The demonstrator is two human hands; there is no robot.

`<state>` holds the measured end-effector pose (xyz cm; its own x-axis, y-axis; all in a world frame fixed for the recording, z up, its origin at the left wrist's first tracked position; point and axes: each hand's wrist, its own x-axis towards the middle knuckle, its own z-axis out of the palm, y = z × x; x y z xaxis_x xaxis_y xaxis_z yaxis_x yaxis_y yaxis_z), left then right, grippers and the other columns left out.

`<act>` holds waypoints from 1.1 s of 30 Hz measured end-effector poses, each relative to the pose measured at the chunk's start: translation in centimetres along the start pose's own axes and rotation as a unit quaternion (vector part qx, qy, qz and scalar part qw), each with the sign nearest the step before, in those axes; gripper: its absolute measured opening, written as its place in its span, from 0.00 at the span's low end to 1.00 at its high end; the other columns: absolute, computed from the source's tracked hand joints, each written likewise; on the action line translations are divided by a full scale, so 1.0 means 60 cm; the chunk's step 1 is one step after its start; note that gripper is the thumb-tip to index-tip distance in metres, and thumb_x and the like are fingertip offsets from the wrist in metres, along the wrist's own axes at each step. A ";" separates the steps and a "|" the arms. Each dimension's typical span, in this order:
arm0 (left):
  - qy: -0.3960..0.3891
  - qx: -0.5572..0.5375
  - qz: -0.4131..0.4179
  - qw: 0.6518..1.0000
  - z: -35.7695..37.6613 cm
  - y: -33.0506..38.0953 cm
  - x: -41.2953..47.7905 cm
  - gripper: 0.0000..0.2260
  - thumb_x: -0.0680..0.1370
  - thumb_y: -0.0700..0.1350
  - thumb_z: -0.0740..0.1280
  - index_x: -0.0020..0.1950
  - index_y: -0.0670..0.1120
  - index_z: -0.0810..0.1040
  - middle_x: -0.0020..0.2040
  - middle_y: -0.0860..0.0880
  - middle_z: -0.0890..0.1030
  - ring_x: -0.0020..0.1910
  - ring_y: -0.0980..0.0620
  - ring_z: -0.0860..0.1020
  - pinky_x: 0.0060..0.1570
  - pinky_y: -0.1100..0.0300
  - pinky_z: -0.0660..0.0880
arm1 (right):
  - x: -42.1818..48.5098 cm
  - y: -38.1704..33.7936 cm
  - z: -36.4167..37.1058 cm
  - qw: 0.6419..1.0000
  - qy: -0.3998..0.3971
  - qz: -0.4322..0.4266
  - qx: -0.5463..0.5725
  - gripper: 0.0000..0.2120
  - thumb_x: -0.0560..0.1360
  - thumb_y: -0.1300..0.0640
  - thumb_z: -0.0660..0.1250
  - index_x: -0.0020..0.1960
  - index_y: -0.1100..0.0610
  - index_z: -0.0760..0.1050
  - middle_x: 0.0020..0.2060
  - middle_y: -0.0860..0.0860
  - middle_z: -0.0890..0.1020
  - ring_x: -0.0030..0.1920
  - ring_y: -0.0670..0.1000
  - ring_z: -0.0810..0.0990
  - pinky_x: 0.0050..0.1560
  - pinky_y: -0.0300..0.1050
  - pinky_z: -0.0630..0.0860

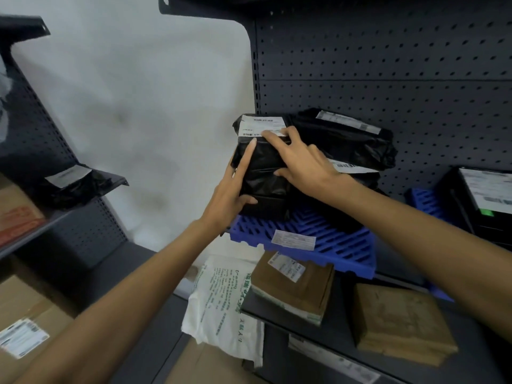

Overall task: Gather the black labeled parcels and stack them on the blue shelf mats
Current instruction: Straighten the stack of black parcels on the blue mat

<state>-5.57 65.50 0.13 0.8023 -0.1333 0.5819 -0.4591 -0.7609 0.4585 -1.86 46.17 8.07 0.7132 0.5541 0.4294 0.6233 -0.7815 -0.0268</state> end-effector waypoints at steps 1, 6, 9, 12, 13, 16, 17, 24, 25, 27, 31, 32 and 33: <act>-0.002 -0.006 0.003 1.000 -0.001 -0.004 0.007 0.48 0.74 0.41 0.73 0.80 0.63 0.43 0.79 0.59 0.52 0.76 0.53 0.61 0.65 0.54 0.74 | 0.007 0.000 0.000 1.000 0.001 0.002 -0.008 0.37 0.75 0.58 0.71 0.77 0.47 0.54 0.71 0.59 0.61 0.46 0.68 0.79 0.44 0.57 0.77; -0.019 -0.004 -0.011 1.000 0.020 -0.020 0.028 0.53 0.74 0.32 0.72 0.78 0.65 0.38 0.81 0.54 0.48 0.78 0.47 0.60 0.65 0.56 0.71 | 0.032 -0.003 0.019 0.997 -0.007 0.017 -0.075 0.38 0.75 0.56 0.72 0.77 0.50 0.55 0.71 0.62 0.62 0.47 0.65 0.82 0.39 0.52 0.76; -0.020 0.003 -0.028 0.999 0.027 -0.022 0.032 0.53 0.75 0.33 0.71 0.77 0.65 0.35 0.81 0.52 0.47 0.77 0.47 0.61 0.63 0.61 0.71 | 0.047 -0.008 0.030 0.995 -0.009 0.029 -0.093 0.39 0.74 0.55 0.72 0.78 0.51 0.55 0.72 0.63 0.61 0.47 0.64 0.82 0.36 0.49 0.70; -0.025 0.023 -0.039 0.999 0.018 -0.016 0.029 0.53 0.75 0.35 0.73 0.76 0.67 0.34 0.81 0.49 0.49 0.76 0.44 0.63 0.62 0.52 0.74 | 0.053 -0.013 0.034 0.995 -0.012 0.034 -0.096 0.39 0.74 0.54 0.73 0.78 0.51 0.55 0.72 0.63 0.61 0.47 0.62 0.83 0.36 0.49 0.70; -0.025 0.030 -0.043 0.998 0.013 -0.011 0.027 0.54 0.75 0.36 0.74 0.75 0.68 0.35 0.81 0.49 0.48 0.76 0.43 0.64 0.62 0.49 0.76 | 0.052 -0.012 0.034 0.994 -0.013 0.034 -0.100 0.40 0.74 0.53 0.73 0.78 0.51 0.54 0.72 0.62 0.61 0.47 0.62 0.83 0.36 0.49 0.69; -0.037 0.050 -0.059 0.996 -0.007 0.002 0.019 0.49 0.75 0.43 0.74 0.77 0.67 0.40 0.81 0.47 0.38 0.75 0.40 0.65 0.61 0.43 0.77 | 0.044 -0.001 0.027 0.994 -0.024 0.022 -0.109 0.40 0.76 0.49 0.70 0.79 0.49 0.50 0.74 0.60 0.60 0.51 0.62 0.82 0.38 0.50 0.69; -0.038 0.063 -0.064 0.995 -0.015 0.005 0.017 0.45 0.76 0.47 0.72 0.79 0.65 0.43 0.81 0.47 0.36 0.75 0.39 0.65 0.62 0.41 0.76 | 0.039 0.007 0.021 0.994 -0.029 0.014 -0.105 0.41 0.77 0.47 0.68 0.80 0.49 0.48 0.76 0.58 0.59 0.54 0.63 0.81 0.40 0.50 0.69; 0.012 0.253 0.042 0.967 -0.022 0.078 0.056 0.31 0.81 0.57 0.62 0.81 0.52 0.54 0.81 0.42 0.48 0.79 0.35 0.51 0.74 0.40 0.60 | -0.015 0.101 -0.035 0.995 0.011 -0.029 -0.096 0.32 0.81 0.41 0.57 0.80 0.50 0.51 0.77 0.52 0.59 0.66 0.60 0.73 0.55 0.56 0.74; 0.007 0.266 0.059 0.962 -0.012 0.095 0.069 0.30 0.82 0.57 0.61 0.81 0.51 0.55 0.81 0.43 0.49 0.79 0.36 0.52 0.75 0.42 0.57 | -0.022 0.119 -0.041 0.995 0.015 -0.028 -0.098 0.30 0.81 0.41 0.56 0.80 0.50 0.52 0.77 0.52 0.61 0.67 0.60 0.72 0.57 0.56 0.73; -0.010 0.283 0.081 0.956 0.014 0.130 0.095 0.29 0.83 0.58 0.58 0.81 0.50 0.55 0.81 0.45 0.52 0.79 0.39 0.52 0.76 0.44 0.55 | -0.034 0.159 -0.053 0.994 0.021 -0.020 -0.102 0.28 0.82 0.42 0.54 0.79 0.51 0.54 0.76 0.53 0.63 0.68 0.60 0.71 0.59 0.57 0.73; -0.046 0.303 0.092 0.947 0.082 0.191 0.138 0.29 0.83 0.59 0.55 0.81 0.48 0.56 0.81 0.47 0.57 0.80 0.43 0.52 0.78 0.47 0.52 | -0.060 0.262 -0.071 0.993 0.033 0.018 -0.109 0.23 0.83 0.45 0.52 0.75 0.53 0.62 0.68 0.57 0.73 0.62 0.61 0.74 0.55 0.57 0.74; -0.055 0.306 0.089 0.946 0.101 0.204 0.149 0.29 0.83 0.59 0.55 0.81 0.48 0.56 0.80 0.47 0.57 0.80 0.44 0.52 0.78 0.49 0.52 | -0.065 0.290 -0.074 0.993 0.029 0.028 -0.107 0.21 0.84 0.47 0.52 0.74 0.53 0.63 0.65 0.57 0.75 0.61 0.62 0.75 0.53 0.57 0.74; -0.067 0.308 0.083 0.945 0.116 0.214 0.158 0.29 0.83 0.59 0.54 0.81 0.47 0.56 0.80 0.47 0.58 0.80 0.45 0.53 0.78 0.50 0.53 | -0.070 0.314 -0.074 0.994 0.022 0.035 -0.106 0.20 0.84 0.48 0.52 0.73 0.53 0.64 0.64 0.58 0.76 0.59 0.62 0.76 0.52 0.56 0.74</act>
<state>-1.19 50.03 6.84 0.7985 -0.3309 0.5028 -0.3066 -0.9424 -0.1333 5.48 27.86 9.76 0.7347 0.4870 0.4723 0.4884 -0.8629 0.1301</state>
